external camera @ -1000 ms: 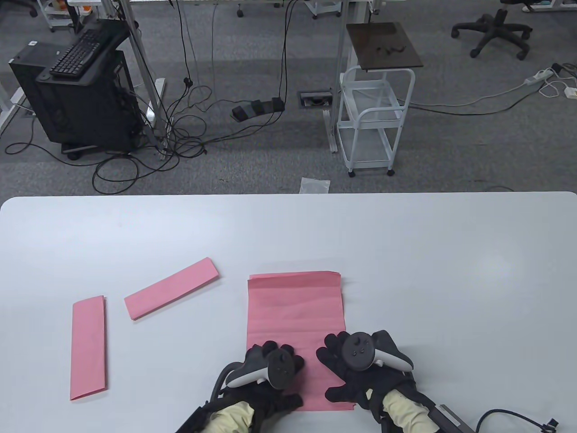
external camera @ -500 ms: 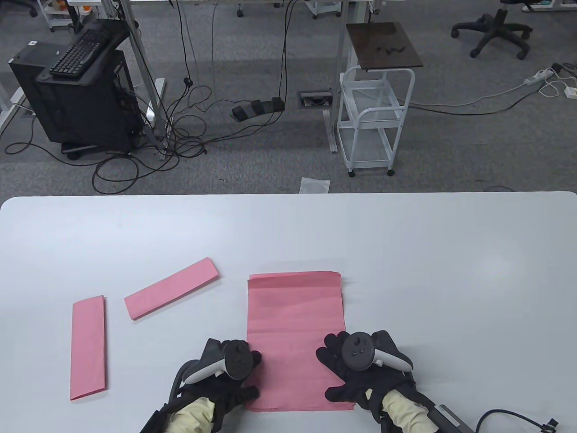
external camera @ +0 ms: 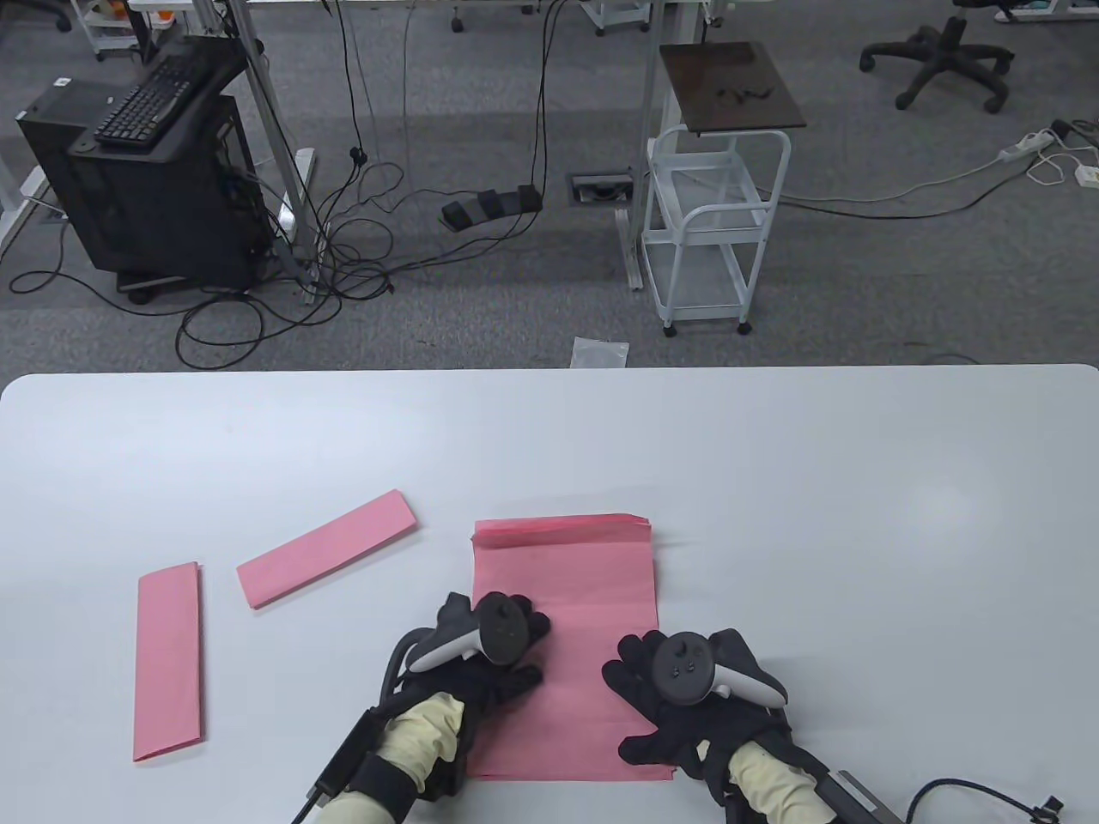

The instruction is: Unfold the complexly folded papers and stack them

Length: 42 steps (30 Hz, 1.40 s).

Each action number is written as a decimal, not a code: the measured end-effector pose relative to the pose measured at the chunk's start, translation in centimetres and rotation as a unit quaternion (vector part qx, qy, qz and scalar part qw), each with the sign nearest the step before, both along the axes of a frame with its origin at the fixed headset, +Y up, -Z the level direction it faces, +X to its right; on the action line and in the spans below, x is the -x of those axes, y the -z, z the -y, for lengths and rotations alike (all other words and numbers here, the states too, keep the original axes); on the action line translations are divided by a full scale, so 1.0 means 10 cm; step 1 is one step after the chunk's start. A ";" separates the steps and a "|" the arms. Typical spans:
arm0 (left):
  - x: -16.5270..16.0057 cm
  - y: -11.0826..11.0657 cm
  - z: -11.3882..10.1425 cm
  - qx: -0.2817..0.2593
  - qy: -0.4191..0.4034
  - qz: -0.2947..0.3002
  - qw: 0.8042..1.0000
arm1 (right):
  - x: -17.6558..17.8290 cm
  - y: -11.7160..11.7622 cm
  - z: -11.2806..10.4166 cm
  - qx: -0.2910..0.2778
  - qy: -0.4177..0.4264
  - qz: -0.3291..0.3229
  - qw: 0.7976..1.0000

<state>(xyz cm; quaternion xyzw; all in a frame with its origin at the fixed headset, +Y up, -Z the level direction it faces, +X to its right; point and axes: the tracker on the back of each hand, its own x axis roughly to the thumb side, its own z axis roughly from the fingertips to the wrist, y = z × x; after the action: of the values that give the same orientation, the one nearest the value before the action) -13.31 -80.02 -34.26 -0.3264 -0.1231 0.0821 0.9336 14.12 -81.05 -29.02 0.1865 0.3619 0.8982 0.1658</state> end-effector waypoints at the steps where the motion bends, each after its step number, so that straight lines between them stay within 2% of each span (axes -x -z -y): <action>1: 0.07 0.04 -0.01 -0.005 0.011 -0.017 1.000 | 0.00 0.00 0.00 0.000 0.000 0.000 1.000; 4: 0.16 0.08 -0.01 0.000 0.011 -0.036 0.999 | 0.00 0.00 0.00 0.000 0.000 0.000 1.000; 9: 0.08 0.09 -0.10 0.004 0.011 -0.028 1.000 | 0.00 0.00 0.00 0.002 0.000 0.001 1.000; 12: -0.14 0.03 -0.18 0.010 0.000 0.040 0.999 | 0.00 0.00 0.01 0.003 0.001 0.001 1.000; 16: -0.53 -0.10 -0.12 0.033 0.000 0.150 0.988 | 0.00 0.00 0.01 0.004 0.001 0.000 1.000; 18: -0.66 -0.09 -0.11 0.017 0.018 0.170 0.985 | 0.00 0.00 0.01 0.005 0.002 0.000 1.000; 22: -0.70 0.15 -0.04 0.018 0.017 0.132 0.991 | 0.00 0.00 0.01 0.005 0.002 0.000 1.000; 29: -0.50 0.75 -0.04 0.015 0.007 -0.001 1.000 | 0.00 0.00 0.01 0.005 0.001 0.000 1.000; 32: -0.40 0.90 -0.05 0.024 0.012 -0.044 0.999 | 0.00 0.00 0.01 0.005 0.001 -0.001 1.000; 37: -0.26 1.01 -0.04 0.023 0.003 -0.085 0.996 | 0.00 0.00 0.01 0.006 0.002 0.000 1.000; 42: -0.26 0.99 -0.03 0.018 -0.018 -0.087 0.996 | 0.00 0.00 0.01 0.005 0.003 0.002 1.000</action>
<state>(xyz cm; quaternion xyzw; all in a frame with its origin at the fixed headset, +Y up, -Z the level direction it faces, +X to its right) -10.71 -79.71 -44.13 -0.3329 -0.0457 0.1295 0.9329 14.11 -81.16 -29.03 0.1847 0.3653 0.8964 0.1698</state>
